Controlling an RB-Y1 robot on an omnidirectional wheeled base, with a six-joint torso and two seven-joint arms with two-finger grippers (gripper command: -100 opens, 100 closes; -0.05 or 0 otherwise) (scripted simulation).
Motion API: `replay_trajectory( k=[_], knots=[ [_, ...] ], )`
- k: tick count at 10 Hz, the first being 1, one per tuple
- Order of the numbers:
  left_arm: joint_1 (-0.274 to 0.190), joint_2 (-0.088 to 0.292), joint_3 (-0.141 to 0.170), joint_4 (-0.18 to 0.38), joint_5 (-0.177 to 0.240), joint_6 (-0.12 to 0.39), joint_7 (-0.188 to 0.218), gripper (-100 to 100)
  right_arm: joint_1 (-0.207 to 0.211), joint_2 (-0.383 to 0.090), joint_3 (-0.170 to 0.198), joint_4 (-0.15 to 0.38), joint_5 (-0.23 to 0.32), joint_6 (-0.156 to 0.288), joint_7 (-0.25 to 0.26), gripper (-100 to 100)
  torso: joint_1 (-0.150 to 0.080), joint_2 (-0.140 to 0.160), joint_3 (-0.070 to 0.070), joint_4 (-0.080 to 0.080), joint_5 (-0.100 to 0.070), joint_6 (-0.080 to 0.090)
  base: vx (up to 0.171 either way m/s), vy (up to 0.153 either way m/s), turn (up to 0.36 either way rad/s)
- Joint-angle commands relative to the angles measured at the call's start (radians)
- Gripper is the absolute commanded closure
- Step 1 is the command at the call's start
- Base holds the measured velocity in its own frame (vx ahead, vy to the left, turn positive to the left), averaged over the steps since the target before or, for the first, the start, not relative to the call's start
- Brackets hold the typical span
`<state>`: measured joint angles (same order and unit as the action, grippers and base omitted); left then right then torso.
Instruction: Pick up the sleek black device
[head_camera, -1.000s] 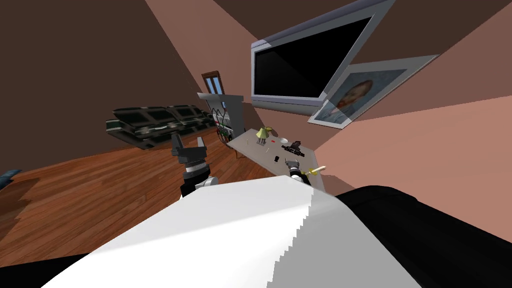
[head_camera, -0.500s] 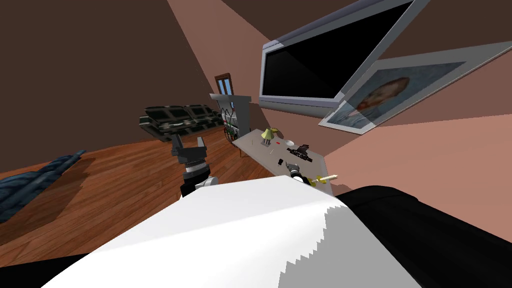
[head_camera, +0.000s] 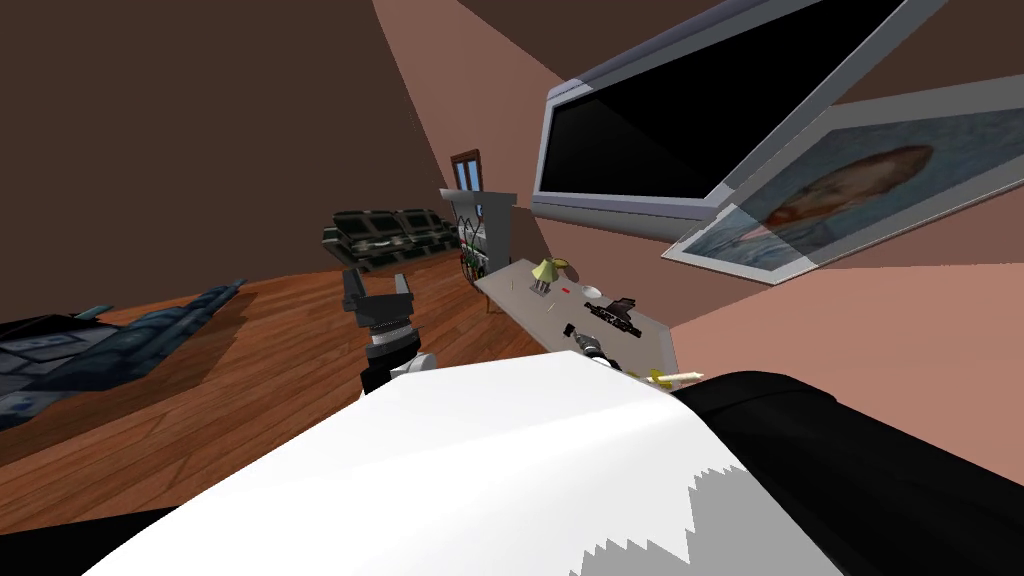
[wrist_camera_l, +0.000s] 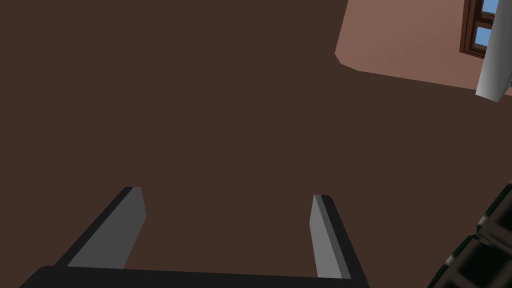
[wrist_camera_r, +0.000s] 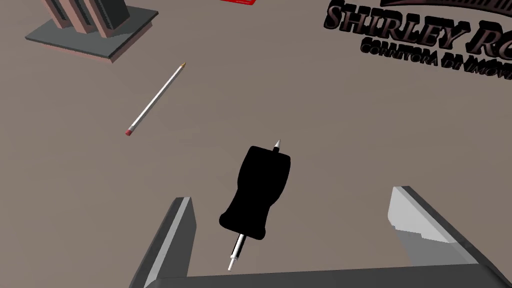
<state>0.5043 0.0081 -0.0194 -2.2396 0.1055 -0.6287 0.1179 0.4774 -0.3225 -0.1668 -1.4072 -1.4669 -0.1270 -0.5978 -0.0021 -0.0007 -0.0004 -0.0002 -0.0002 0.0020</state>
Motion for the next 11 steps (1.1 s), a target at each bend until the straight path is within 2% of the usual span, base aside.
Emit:
replay_trajectory(
  k=[1,2,4,5,6,7,8,9,10,11],
  knots=[
    [0.000,0.000,0.000,0.000,0.000,0.000,0.000,0,-0.005,-0.025,0.003,0.050,-0.050,0.009,-0.045,-100,0.000,0.000,0.000,0.000,0.000,0.000,0.006,0.000,0.311],
    [0.000,0.000,0.000,0.000,0.000,0.000,0.000,0,-0.005,-0.025,0.003,0.068,-0.068,0.009,-0.045,-100,0.000,0.000,0.000,0.000,0.000,-0.001,0.008,-0.013,0.179],
    [0.000,0.000,0.000,0.000,0.000,0.000,0.000,0,-0.005,-0.025,0.003,0.068,-0.068,0.009,-0.045,-100,0.000,0.000,0.000,0.000,0.000,0.000,0.002,-0.005,-0.015],
    [0.000,0.000,0.000,0.000,0.000,0.000,0.000,0,-0.008,-0.044,0.006,0.115,-0.123,0.022,-0.075,-100,0.001,0.000,0.000,0.000,0.000,0.000,0.006,0.000,0.337],
    [0.000,0.000,0.000,0.000,0.000,0.000,0.000,0,-0.008,-0.044,0.006,0.126,-0.128,0.022,-0.075,-100,0.001,0.000,0.000,0.000,0.000,-0.001,0.009,-0.018,0.190],
    [0.000,0.000,0.000,0.000,0.000,0.000,0.000,0,-0.012,-0.064,0.010,0.162,-0.172,0.035,-0.103,-100,0.000,0.000,0.000,0.000,0.000,0.000,0.014,-0.018,0.342],
    [0.000,0.000,0.000,0.000,0.000,0.000,0.000,0,-0.012,-0.064,0.010,0.181,-0.184,0.035,-0.072,-100,0.000,-0.001,0.000,0.000,0.000,-0.001,0.012,-0.022,0.147],
    [0.000,0.000,0.000,0.000,0.000,0.000,0.000,0,-0.012,-0.064,0.010,0.183,-0.184,0.035,-0.103,-100,-0.001,0.000,0.000,0.000,0.000,0.000,0.005,-0.009,-0.056],
    [0.000,0.000,0.000,0.000,0.000,0.000,0.000,0,-0.012,-0.064,0.010,0.183,-0.184,0.035,-0.103,-100,0.000,0.000,0.000,0.000,0.000,0.000,0.001,0.001,-0.024],
    [0.000,0.000,0.000,0.000,0.000,0.000,0.000,0,-0.016,-0.085,0.016,0.231,-0.228,0.046,-0.129,-100,0.001,0.000,0.000,0.000,0.000,0.000,0.007,-0.003,0.303]
  ],
)
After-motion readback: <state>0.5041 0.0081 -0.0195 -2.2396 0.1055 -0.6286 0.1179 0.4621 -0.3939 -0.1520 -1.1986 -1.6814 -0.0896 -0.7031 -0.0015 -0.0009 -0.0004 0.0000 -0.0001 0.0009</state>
